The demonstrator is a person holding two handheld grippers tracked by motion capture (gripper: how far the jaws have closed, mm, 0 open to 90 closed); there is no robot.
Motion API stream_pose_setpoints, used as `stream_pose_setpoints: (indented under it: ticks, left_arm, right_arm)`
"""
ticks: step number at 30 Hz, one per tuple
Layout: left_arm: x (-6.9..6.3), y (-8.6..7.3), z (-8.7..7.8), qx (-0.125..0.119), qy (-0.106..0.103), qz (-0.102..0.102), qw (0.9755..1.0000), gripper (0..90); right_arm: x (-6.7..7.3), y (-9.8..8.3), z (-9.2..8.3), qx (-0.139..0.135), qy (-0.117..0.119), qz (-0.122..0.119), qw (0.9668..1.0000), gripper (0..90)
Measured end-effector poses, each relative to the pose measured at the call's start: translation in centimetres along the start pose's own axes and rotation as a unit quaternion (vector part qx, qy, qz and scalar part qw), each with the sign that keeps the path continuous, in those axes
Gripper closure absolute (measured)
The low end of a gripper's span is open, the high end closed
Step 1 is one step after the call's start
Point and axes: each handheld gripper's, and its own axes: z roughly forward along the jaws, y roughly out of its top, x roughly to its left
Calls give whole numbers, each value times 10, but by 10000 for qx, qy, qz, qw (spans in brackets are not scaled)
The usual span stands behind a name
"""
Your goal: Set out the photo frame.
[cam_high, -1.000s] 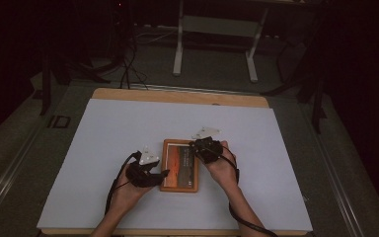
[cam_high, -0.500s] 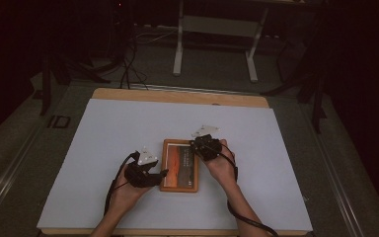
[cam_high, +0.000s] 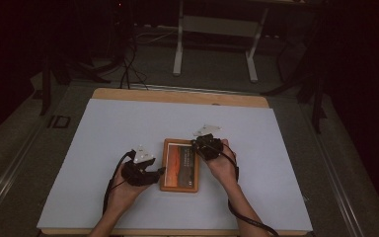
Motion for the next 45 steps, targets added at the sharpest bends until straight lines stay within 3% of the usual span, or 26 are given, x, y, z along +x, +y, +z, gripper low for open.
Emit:
stream_pose_setpoints:
  ticks: [11, 17, 31, 36, 45]
  left_arm:
    - [10, 1, -7, -130, -16, -254, 9996, 459]
    - [7, 1, -7, -99, -32, -158, 9998, 457]
    - [-2, 5, -9, -186, -302, -132, 9993, 428]
    - [-4, 6, -10, -203, -331, -123, 9992, 426]
    - [-13, 9, -13, -249, -575, -124, 9980, 412]
  right_arm:
    - [-5, -2, 1, 59, 5, 68, 10000, 900]
    - [-8, -5, 2, 129, -26, 130, 9998, 900]
    - [-18, -20, 12, 451, -167, 383, 9981, 900]
    - [-19, -21, 13, 444, -138, 437, 9980, 900]
    - [-19, -21, 13, 440, -140, 458, 9979, 900]
